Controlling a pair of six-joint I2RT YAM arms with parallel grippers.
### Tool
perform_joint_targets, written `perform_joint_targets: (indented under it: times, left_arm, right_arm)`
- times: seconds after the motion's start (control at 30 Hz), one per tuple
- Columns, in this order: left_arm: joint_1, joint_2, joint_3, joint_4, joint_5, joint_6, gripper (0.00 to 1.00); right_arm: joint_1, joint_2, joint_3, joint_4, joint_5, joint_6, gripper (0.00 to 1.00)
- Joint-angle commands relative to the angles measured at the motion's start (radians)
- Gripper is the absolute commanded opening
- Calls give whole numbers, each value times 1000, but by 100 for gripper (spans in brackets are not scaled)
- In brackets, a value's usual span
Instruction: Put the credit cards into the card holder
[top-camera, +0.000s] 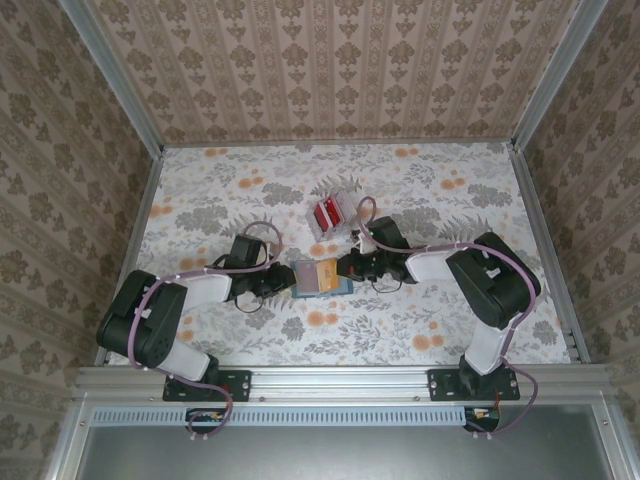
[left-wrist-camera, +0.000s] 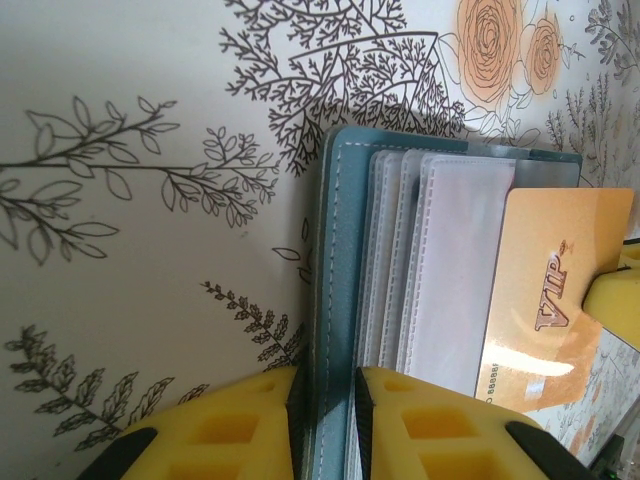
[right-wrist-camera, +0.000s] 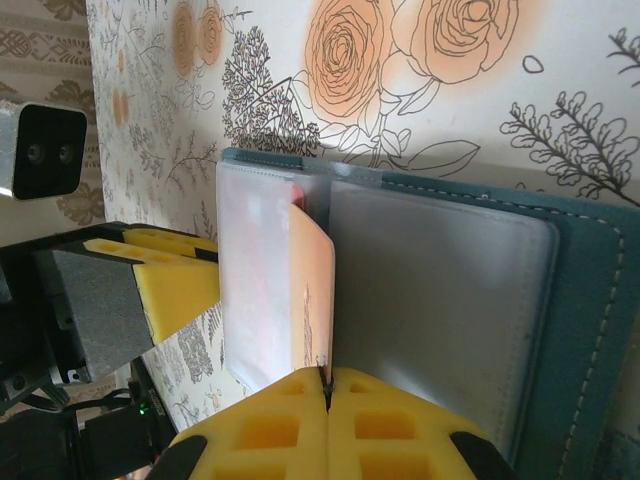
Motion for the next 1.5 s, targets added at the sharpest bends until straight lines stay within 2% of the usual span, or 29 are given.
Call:
perform_joint_targets:
  times: [0.0,0.13,0.17,0.53,0.77,1.2,1.47]
  left_arm:
    - [-5,14,-10,-1,-19,-10,23]
    - [-5,15,-4,1,-24,-14,23]
    - [-35,15,-4,1,-27,-16,23]
    - [-44,20,-11,16,-28,-24,23]
    - [-49,29,-2,16,-29,-27,23]
    - [-55,26,3,14,-29,-31,23]
    - [-55,32,13,11,-29,-27,23]
  right_arm:
    - [-5,-10,-18,14,21,17,2]
    - [-5,4,-22,31,14,26,2]
    - [-4,7,-21,32,14,27,2]
    - [-2,17,-38,44,68,70,1]
    - [21,54,-17,72,49,88,2]
    - [24,42,-4,31,29,74,2]
    - [25,12,-51,-7,87,105,2]
